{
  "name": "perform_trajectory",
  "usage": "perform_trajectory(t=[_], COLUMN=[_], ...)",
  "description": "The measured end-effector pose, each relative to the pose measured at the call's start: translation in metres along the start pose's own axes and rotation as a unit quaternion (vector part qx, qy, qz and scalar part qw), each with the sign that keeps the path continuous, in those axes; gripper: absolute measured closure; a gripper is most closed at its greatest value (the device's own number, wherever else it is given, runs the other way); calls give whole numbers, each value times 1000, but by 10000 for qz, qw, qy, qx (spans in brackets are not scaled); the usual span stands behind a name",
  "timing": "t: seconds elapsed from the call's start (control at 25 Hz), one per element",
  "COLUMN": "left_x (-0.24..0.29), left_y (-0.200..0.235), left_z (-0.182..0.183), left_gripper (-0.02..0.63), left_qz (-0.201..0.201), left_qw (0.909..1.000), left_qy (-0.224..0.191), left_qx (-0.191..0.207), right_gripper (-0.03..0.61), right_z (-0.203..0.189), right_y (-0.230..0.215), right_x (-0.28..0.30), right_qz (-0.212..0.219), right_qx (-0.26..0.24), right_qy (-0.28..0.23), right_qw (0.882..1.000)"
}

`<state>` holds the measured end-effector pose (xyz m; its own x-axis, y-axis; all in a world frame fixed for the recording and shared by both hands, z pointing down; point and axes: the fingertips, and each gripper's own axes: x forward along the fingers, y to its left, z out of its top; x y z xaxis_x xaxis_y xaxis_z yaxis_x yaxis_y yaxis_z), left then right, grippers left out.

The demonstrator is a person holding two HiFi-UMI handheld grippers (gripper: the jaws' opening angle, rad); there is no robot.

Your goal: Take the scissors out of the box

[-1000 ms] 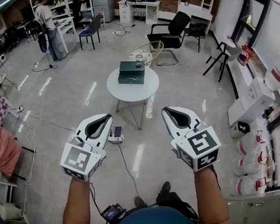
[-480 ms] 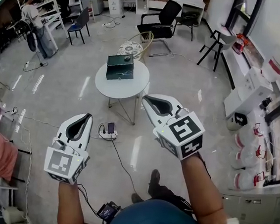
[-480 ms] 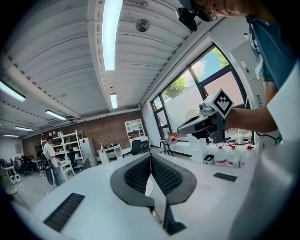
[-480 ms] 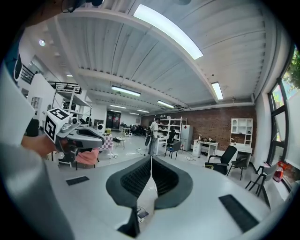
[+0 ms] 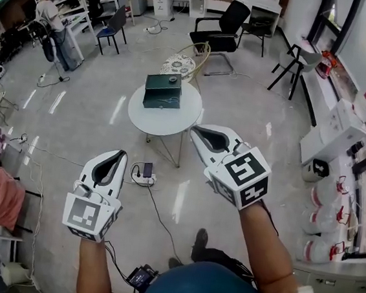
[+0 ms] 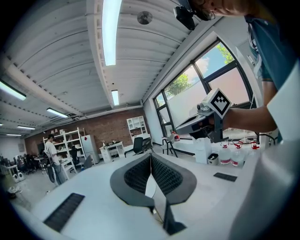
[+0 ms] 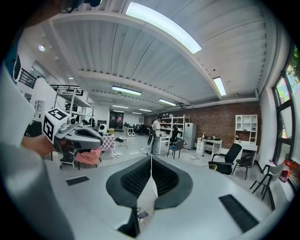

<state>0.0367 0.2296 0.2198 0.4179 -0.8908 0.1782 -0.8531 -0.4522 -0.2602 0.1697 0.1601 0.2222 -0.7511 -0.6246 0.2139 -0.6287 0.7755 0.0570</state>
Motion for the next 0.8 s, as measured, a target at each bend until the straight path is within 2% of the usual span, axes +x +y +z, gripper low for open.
perform_trajectory(t=[0.44, 0.8], left_x=[57, 100], left_y=[12, 2], left_z=[5, 16], left_gripper=[594, 595], left_qz=[262, 228], left_qw=[9994, 9991], left_qy=[205, 311], left_qx=[48, 193], right_gripper=[540, 540], right_z=[-2, -13], right_y=[-54, -96], right_x=[36, 39], right_qz=[348, 414], right_qx=[71, 204], right_qy=[-96, -128], right_qw=[9993, 9989])
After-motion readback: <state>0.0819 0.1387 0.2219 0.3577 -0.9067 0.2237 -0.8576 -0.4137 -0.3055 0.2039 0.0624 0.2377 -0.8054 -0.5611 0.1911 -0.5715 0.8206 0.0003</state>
